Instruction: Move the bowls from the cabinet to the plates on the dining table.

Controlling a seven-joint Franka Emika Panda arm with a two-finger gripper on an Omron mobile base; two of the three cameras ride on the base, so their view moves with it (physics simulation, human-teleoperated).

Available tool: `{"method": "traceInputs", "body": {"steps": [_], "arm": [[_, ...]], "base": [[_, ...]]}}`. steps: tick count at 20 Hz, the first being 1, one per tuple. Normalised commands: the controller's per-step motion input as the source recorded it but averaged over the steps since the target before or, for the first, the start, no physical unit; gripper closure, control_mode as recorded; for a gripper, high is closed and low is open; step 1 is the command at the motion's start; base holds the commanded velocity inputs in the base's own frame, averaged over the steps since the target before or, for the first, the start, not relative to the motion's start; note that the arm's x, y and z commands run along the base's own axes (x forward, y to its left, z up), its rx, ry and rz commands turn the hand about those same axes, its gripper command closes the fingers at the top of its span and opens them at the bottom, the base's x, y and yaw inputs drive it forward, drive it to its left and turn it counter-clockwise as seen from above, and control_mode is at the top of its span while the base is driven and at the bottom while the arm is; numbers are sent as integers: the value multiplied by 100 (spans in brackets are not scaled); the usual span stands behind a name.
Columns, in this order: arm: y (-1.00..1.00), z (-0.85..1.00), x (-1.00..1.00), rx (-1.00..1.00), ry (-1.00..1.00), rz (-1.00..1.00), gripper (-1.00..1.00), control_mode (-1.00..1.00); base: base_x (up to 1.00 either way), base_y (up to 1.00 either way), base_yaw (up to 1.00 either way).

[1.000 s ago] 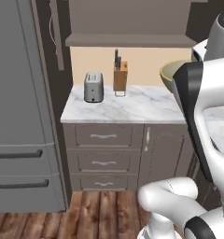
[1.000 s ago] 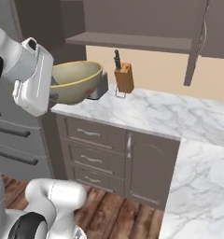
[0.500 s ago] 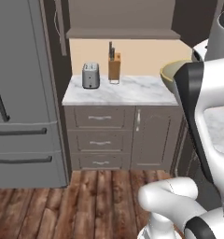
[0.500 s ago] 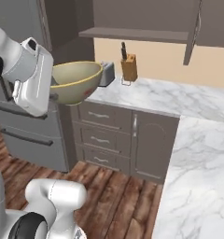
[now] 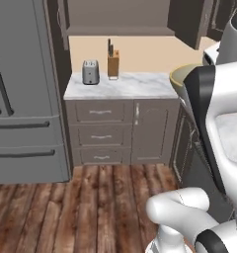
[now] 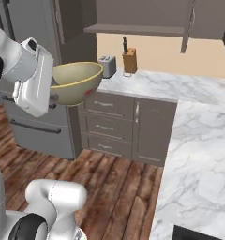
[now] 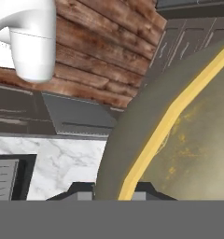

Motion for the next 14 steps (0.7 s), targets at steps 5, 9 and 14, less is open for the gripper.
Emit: {"method": "traceInputs", "body": {"steps": [5,9,14], "arm": [[0,0,0,0,0,0,100,100],[0,0,0,0,0,0,100,100],[0,0,0,0,0,0,100,100]], "base": [[-77,0,-17],[-80,0,-18],[-77,0,-21]]}}
